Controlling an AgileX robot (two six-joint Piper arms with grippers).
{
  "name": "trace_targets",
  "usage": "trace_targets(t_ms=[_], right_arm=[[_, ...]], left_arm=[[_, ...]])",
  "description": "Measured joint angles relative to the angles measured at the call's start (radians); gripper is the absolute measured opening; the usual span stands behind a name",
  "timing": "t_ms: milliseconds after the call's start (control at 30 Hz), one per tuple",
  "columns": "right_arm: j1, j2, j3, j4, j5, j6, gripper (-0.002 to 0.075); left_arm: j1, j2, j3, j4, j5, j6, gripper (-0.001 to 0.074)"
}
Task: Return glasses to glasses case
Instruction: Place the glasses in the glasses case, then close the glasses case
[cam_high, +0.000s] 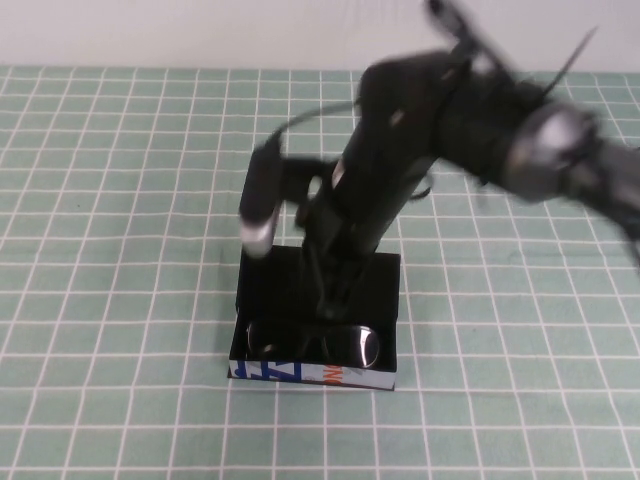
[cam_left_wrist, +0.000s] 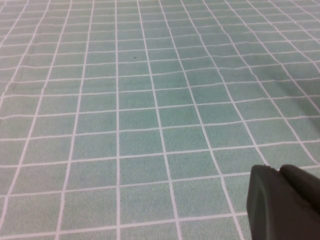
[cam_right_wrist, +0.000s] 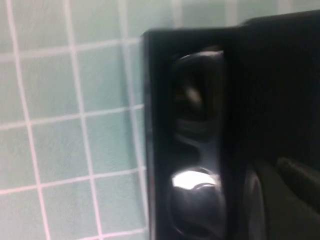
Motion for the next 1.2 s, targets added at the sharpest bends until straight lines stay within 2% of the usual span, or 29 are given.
trace_targets(t_ms=[367, 567, 967, 1067, 1200], right_arm=[[-0.118, -0.185, 0.000, 0.019, -0.092, 0.287, -0.0011], [-0.132, -0.256, 0.000, 0.031, -0.183, 0.308, -0.0011], [-0.150, -0.261, 0.000, 0.100, -0.181, 0.332, -0.0011], [-0.150, -0.261, 0.000, 0.110, -0.179, 0.332, -0.0011], [-0.150, -0.261, 0.000, 0.124, -0.177, 0.332, -0.0011]], left_arm=[[0.000, 0.000, 0.000, 0.000, 0.000, 0.000, -0.0002], [0.000, 0.000, 0.000, 0.000, 0.000, 0.000, -0.0002], [0.000, 0.000, 0.000, 0.049, -0.002, 0.000, -0.0002], [0.000, 0.000, 0.004, 0.046, -0.063, -0.025, -0.0002], [0.000, 0.000, 0.006, 0.038, -0.338, -0.105, -0.0002]])
